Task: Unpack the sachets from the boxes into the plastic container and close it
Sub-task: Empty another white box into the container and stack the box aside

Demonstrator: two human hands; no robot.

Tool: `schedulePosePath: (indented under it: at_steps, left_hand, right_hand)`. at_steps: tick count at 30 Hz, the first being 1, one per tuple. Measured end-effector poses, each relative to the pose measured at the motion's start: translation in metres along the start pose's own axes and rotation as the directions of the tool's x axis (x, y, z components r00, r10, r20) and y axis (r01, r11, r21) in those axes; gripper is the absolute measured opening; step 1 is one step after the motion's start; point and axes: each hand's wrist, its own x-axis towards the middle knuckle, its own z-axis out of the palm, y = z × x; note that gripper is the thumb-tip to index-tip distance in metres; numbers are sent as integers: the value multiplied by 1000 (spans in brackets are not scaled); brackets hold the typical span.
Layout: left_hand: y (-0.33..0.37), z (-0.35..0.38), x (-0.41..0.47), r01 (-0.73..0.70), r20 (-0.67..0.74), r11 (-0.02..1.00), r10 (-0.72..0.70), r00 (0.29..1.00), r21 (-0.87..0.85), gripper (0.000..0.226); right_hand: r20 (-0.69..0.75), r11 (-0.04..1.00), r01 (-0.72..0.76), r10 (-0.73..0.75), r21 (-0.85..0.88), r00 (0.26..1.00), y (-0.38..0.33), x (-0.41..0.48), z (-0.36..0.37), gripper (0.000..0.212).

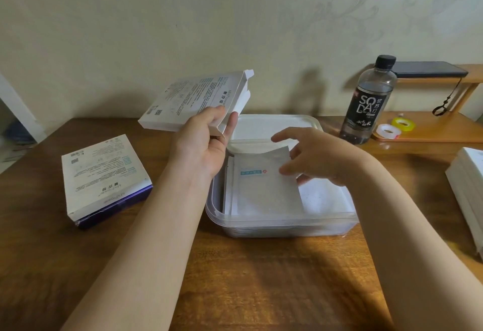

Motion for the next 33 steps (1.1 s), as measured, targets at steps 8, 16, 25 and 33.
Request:
schedulePosePath:
  at_steps: [8, 16, 25, 33]
  left_hand:
    - [-2, 2, -3, -4, 14, 1000, 4, 1000, 7, 30]
    - [-5, 2, -5, 9, 35, 1000, -10, 999, 19, 31]
    - [-8, 1, -4, 46, 45, 999, -47, 998, 28, 33]
    - [-12, 3, -6, 81, 48, 996, -83, 995, 35, 36]
  right_hand:
    - [61, 812, 167, -160, -559, 985, -13, -16, 1, 70]
    - [320, 644, 321, -122, -694, 939, -16, -11, 23, 88]
    - [366, 598, 363, -122, -714, 922, -5, 1, 32, 88]
    - [323, 690, 317, -126, -651, 938, -6, -1, 25, 84]
